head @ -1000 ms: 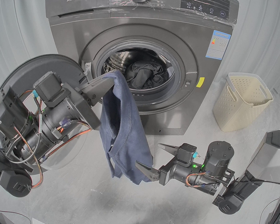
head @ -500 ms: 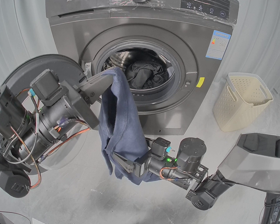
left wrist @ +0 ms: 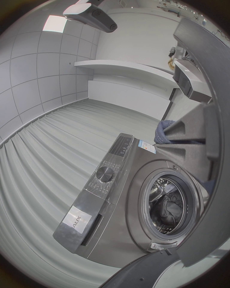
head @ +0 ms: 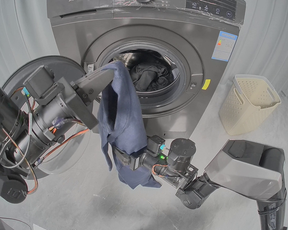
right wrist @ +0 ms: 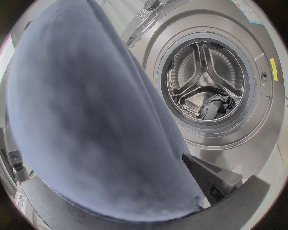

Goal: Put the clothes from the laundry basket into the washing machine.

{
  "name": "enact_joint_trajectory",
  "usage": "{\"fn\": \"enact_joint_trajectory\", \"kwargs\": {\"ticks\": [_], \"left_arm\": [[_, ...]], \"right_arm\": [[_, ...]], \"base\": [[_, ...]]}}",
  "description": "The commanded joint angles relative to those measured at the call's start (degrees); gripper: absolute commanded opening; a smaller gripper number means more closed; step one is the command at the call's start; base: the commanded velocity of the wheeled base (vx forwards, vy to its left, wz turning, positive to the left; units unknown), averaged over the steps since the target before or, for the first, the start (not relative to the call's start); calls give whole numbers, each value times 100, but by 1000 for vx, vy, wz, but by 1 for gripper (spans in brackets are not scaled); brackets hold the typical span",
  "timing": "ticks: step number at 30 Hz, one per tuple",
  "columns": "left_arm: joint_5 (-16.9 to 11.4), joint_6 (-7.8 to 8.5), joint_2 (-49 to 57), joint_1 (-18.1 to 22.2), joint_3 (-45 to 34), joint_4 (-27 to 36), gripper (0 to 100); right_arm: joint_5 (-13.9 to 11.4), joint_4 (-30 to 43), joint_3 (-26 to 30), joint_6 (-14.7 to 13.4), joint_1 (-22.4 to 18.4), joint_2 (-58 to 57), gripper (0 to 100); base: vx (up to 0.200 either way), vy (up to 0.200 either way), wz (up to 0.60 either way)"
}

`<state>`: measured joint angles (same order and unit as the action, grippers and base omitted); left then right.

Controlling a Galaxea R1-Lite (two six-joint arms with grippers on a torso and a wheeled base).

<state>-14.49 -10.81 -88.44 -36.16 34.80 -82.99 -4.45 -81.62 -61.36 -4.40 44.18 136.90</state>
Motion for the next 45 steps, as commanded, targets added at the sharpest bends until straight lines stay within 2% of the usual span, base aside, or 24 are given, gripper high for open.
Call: {"fn": "enact_joint_trajectory", "kwargs": {"ticks": [1,2,5,7,8,11,14,15,21,22,26,30,31,34,36,43,44,45], "left_arm": [[-1,-44,38,56,35,2,0],[8,-52,20,74,53,2,0],[8,-88,2,329,114,46,0],[8,-88,2,346,114,46,0],[8,-105,11,540,132,82,0],[8,-149,-24,689,132,126,0],[8,-176,-50,847,132,152,0],[8,-176,-147,979,106,152,0],[96,-123,-490,1014,-202,64,0],[96,-105,-604,1014,-404,64,0],[78,-61,-841,1049,-756,55,0],[26,220,-1342,1181,-1072,-33,0],[26,361,-1615,1172,-1186,-156,0],[17,519,-2142,1146,-1362,-595,0],[-1,589,-2327,1137,-1397,-613,0],[-308,589,-2458,1225,-1485,-586,0],[-335,589,-2458,1251,-1494,-586,100],[-361,589,-2458,1260,-1494,-586,100]], "right_arm": [[76,-39,-78,-17,-23,135,100],[111,-47,-70,-26,-23,126,0],[129,-100,27,-61,-76,12,0],[129,-100,36,-70,-85,3,0],[137,-109,264,-105,-225,-304,0],[155,-170,440,-131,-366,-603,0],[234,-162,616,-202,-454,-840,0],[348,-126,774,-237,-533,-1113,0],[594,-47,748,-377,-656,-1526,0],[717,14,713,-421,-656,-1623,0],[744,58,625,-430,-656,-1702,0],[744,76,484,-430,-630,-1728,0],[753,76,467,-430,-595,-1728,0],[753,137,449,-439,-568,-1746,0],[753,146,467,-430,-533,-1825,0],[744,172,467,-430,-516,-1851,0],[753,172,467,-430,-516,-1851,0],[753,172,467,-430,-516,-1851,0]], "base": [[0,0,0],[0,0,0],[0,0,0],[0,0,0],[0,0,0],[0,0,0],[0,0,0],[0,0,0],[0,0,0],[0,0,0],[0,0,0],[0,0,0],[0,0,0],[0,0,0],[0,0,0],[0,0,0],[0,0,0],[0,0,0]]}}
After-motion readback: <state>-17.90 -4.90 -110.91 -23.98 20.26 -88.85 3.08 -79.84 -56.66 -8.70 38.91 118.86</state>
